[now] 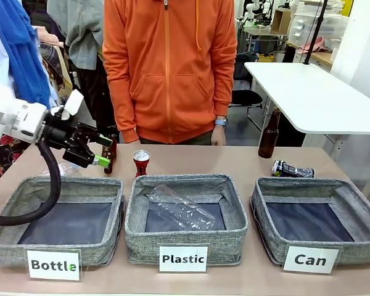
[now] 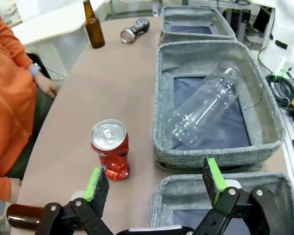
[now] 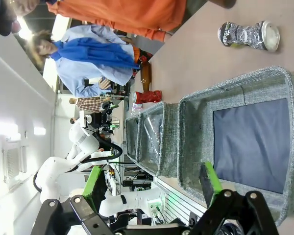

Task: Sort the can waste into the basket.
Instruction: Pick up the can waste from the table and place it in the right Fabric basket.

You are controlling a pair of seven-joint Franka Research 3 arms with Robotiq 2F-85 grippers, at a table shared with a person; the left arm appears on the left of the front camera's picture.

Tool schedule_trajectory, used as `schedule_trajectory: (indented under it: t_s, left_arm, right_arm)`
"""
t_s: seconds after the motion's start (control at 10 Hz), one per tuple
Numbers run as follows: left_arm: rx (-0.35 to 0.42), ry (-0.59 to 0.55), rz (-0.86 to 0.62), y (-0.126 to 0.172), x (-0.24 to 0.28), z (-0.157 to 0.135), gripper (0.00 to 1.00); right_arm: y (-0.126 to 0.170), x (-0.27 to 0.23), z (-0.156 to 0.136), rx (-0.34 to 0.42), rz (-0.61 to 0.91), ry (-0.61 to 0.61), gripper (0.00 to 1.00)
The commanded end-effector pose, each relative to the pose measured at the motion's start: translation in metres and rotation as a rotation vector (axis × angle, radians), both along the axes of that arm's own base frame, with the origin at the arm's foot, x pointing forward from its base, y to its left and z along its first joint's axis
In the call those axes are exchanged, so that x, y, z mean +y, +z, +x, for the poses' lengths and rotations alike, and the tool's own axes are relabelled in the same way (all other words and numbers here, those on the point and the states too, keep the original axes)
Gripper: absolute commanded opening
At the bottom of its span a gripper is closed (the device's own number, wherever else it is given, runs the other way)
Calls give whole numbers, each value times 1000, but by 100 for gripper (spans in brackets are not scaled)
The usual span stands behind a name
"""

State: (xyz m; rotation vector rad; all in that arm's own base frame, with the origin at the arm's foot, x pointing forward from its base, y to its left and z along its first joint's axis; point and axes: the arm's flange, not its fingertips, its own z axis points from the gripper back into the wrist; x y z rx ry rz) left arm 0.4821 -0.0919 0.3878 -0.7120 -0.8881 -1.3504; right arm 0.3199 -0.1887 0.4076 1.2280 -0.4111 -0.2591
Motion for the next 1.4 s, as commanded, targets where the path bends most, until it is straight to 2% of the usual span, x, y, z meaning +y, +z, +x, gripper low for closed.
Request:
schedule_trajectory:
  t_s: [0.0, 0.2, 0.3, 0.4, 0.5, 0.6, 0.8, 1.1, 1.3]
  left_arm:
    - [-24, 5, 6, 6, 4, -3, 100]
    - [-24, 5, 6, 6, 4, -3, 100]
    - [-2, 2, 2, 0, 1, 1, 100]
    - [-8, 48, -20, -11, -4, 7, 100]
    - [8, 30, -45, -20, -6, 16, 100]
    - [-21, 49, -47, -24, -6, 25, 100]
    - [-69, -28, -72, -31, -9, 37, 100]
    - [-19, -65, -17, -48, -22, 62, 100]
    - [15, -58, 13, -48, -31, 82, 100]
  right_arm:
    - [1, 0, 2, -30, 11, -5, 100]
    - [1, 0, 2, -30, 11, -5, 100]
    - [1, 0, 2, -30, 11, -5, 100]
    - [1, 0, 2, -30, 11, -5, 100]
    - [1, 0, 2, -30, 11, -5, 100]
    - [1, 0, 2, -30, 11, -5, 100]
    - [1, 0, 2, -30, 11, -5, 100]
    - [1, 0, 2, -30, 11, -5, 100]
    - [1, 0, 2, -30, 11, -5, 100]
